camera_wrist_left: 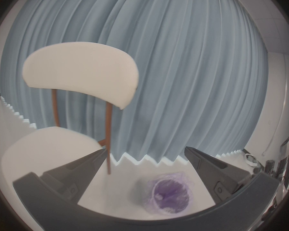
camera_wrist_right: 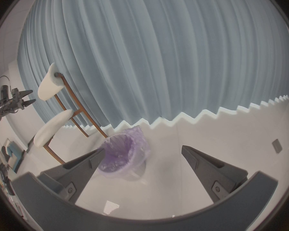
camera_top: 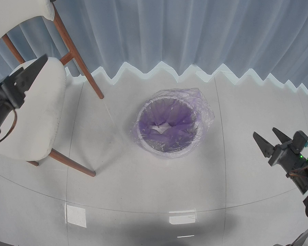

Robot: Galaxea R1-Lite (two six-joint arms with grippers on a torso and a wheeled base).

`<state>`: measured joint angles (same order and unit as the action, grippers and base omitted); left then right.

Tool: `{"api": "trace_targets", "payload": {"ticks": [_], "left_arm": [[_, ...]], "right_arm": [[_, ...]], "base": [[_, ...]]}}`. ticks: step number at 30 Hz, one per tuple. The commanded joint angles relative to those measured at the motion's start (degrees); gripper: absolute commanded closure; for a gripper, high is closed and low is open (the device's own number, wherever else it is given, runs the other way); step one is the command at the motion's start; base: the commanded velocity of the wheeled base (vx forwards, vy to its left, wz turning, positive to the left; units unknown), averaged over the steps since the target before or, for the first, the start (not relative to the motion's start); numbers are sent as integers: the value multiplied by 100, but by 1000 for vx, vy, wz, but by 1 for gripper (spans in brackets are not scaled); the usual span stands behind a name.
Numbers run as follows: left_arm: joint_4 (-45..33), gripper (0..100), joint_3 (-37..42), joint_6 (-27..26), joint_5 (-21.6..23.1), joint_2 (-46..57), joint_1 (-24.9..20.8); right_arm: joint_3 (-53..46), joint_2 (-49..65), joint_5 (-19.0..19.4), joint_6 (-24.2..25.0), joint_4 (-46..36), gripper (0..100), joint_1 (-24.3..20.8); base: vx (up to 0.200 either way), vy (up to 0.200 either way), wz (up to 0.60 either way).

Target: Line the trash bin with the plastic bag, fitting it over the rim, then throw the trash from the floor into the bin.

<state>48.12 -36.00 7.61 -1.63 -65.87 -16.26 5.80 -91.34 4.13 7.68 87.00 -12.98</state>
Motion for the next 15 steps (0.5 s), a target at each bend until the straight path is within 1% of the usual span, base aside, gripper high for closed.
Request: {"api": "trace_targets", "payload": {"ticks": [1,2,3,6,7,8,9,10,11,12,13,14,15], "left_arm": [[-1138,0,1482,-58,-100,2394,668],[-1551,0,1860,-66,-118,2974,686],[-1735,0,1983,-58,-118,3264,686],[-2518,0,2211,-66,-127,4301,686],[-2693,0,2255,-75,-127,4530,686],[-3194,0,2369,-128,-118,5119,695],[-3397,0,2405,-181,-109,5365,703],[-3871,0,2466,-304,-109,5892,739],[-4109,0,2545,-348,-135,6130,774],[-4109,0,2545,-348,-135,6130,774],[-3959,0,2870,-365,-259,6103,791],[-3687,0,3073,-383,-294,6086,791],[-3361,0,3398,-444,-285,6077,791]], "right_arm": [[-580,2455,-9,-311,-1221,0,709],[-580,3140,-18,-452,-1933,0,745],[-580,3536,-18,-522,-2311,0,771],[-580,5012,-9,-583,-3989,0,929],[-580,5355,-9,-583,-4385,0,956],[-580,6260,17,-583,-5317,0,1026],[-580,6630,35,-583,-5695,0,1043],[-563,7447,61,-583,-6530,0,1052],[-536,7974,79,-583,-7083,0,1052],[-536,7974,79,-583,-7083,0,1052],[-554,8915,114,-663,-8112,0,1105],[-580,9126,167,-750,-8366,0,1237],[-580,9134,211,-706,-8454,0,1333]], "base": [[0,0,0],[0,0,0],[0,0,0],[0,0,0],[0,0,0],[0,0,0],[0,0,0],[0,0,0],[0,0,0],[0,0,0],[0,0,0],[0,0,0],[0,0,0]]}}
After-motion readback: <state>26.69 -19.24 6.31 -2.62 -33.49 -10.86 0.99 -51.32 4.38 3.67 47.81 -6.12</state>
